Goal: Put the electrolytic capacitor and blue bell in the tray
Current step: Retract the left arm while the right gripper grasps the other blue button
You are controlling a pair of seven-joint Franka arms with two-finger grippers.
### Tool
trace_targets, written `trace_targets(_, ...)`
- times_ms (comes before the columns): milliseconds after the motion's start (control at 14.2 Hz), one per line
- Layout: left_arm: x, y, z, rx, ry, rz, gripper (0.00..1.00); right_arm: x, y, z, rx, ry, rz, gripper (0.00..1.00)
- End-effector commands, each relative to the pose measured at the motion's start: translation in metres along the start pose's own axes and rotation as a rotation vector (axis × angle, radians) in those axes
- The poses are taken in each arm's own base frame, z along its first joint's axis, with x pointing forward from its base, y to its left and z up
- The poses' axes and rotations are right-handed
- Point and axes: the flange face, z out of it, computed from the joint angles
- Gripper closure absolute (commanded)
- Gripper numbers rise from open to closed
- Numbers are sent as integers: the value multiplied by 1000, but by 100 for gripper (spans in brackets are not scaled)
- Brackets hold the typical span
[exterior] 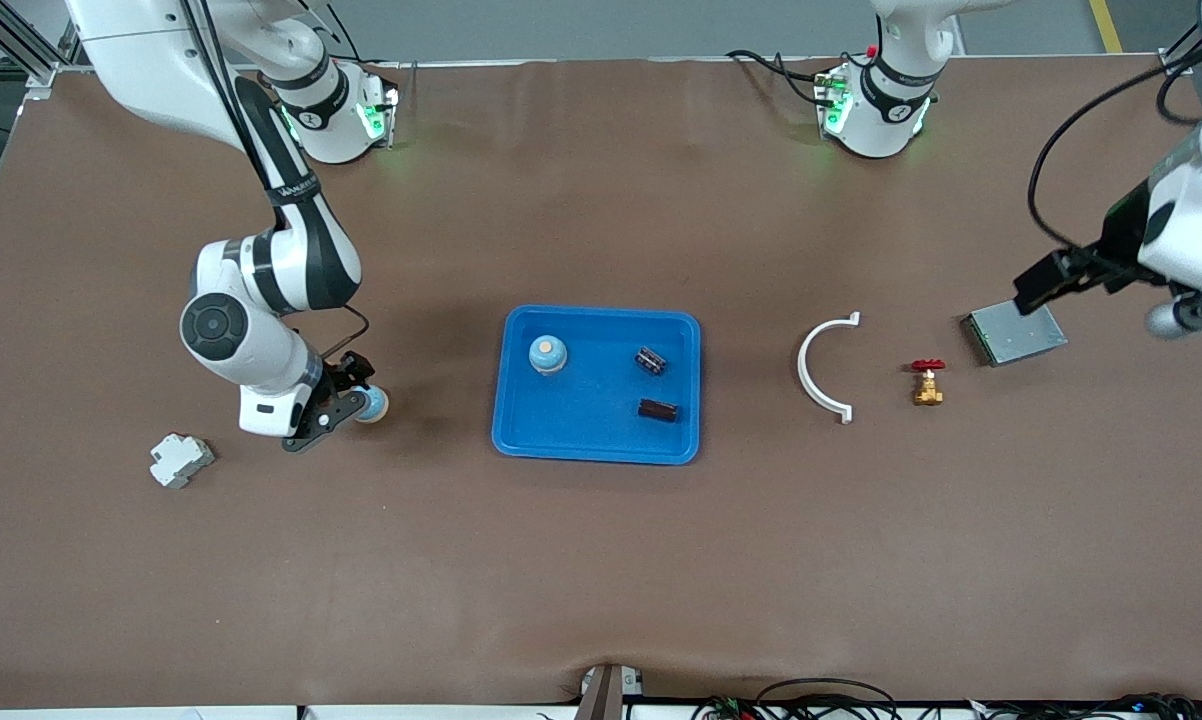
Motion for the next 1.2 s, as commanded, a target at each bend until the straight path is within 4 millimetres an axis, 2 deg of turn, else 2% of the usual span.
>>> trace_targets(0,-34,-17,-10,-8,-6,65,0,-1,-4,10,5,-3,-11,0)
trace_targets(282,-56,-31,-15,-27,-5,51,0,0,-8,30,14,-14,-12,0)
trace_targets(704,-57,-26,-17,-27,1,66,0,2,-13,48,10,-6,-19,0)
trace_targets(1127,-61,-33,-22,-24,-11,56,0,2,-13,64,13,-8,-14,0)
